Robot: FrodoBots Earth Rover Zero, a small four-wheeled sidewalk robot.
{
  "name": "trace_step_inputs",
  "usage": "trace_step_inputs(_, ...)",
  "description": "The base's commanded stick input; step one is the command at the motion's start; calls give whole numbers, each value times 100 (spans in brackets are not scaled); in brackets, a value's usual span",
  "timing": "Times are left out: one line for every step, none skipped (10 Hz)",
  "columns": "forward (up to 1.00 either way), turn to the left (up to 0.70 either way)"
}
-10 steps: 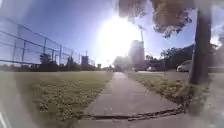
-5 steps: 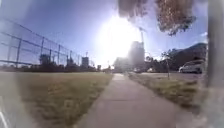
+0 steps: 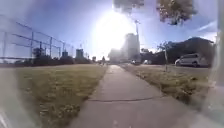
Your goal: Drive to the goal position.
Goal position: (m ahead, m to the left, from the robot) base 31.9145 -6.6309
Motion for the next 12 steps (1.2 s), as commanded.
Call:
trace_step_inputs(100,0)
trace_step_inputs(100,0)
trace_step_inputs(100,0)
trace_step_inputs(100,0)
trace_step_inputs(100,0)
trace_step_inputs(100,0)
trace_step_inputs(100,0)
trace_step_inputs(100,0)
trace_step_inputs(100,0)
trace_step_inputs(100,0)
trace_step_inputs(100,0)
trace_step_inputs(100,0)
